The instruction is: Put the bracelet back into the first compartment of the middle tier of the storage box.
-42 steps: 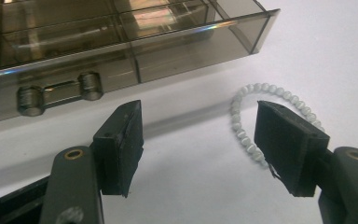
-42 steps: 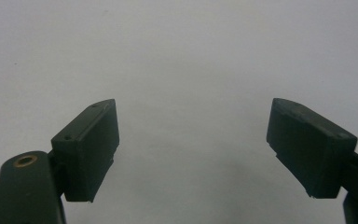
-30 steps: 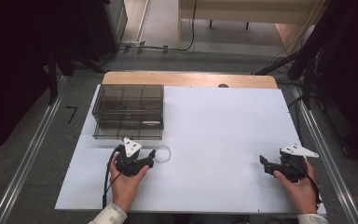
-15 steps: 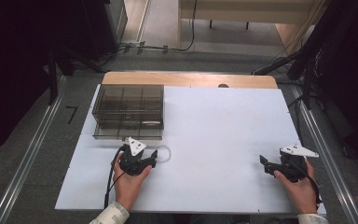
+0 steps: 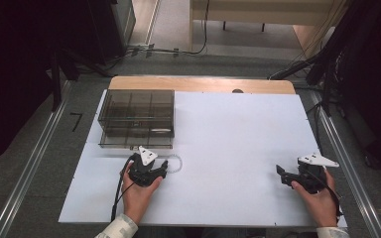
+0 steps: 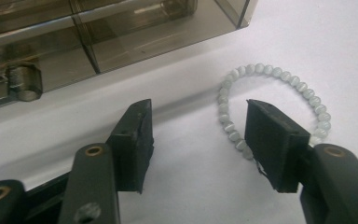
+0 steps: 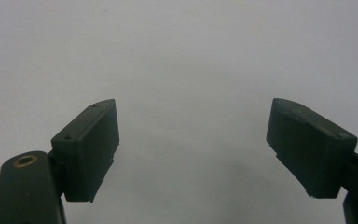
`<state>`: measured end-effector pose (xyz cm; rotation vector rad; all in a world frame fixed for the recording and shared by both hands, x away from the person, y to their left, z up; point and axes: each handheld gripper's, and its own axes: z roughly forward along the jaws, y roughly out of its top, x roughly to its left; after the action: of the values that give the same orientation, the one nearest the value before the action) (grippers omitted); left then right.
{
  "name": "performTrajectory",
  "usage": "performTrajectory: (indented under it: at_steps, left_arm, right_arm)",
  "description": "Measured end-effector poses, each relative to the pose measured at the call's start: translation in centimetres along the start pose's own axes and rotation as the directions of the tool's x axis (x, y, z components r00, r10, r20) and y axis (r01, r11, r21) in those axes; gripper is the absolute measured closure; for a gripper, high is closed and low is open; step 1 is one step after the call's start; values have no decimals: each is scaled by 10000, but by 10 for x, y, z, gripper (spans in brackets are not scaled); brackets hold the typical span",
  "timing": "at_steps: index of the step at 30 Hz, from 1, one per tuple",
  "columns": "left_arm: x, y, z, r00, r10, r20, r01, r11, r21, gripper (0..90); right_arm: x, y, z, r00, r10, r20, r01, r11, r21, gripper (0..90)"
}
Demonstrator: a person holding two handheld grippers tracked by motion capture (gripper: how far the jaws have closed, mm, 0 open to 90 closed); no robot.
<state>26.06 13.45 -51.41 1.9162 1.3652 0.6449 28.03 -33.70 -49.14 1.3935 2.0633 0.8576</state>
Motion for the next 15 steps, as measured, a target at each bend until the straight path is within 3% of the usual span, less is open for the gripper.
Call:
performTrajectory:
  at_steps: [4, 15]
  left_arm:
    - [-2, 1, 1, 9999, 151, -8, -151, 9999, 46, 484]
    - [-1, 1, 1, 9994, 59, 337, -62, 10000, 69, 654]
  right_arm:
    - [0, 0, -1, 10000, 38, 22, -38, 10000, 1, 155]
    - [0, 0, -1, 10000, 10, 32, -10, 10000, -12, 154]
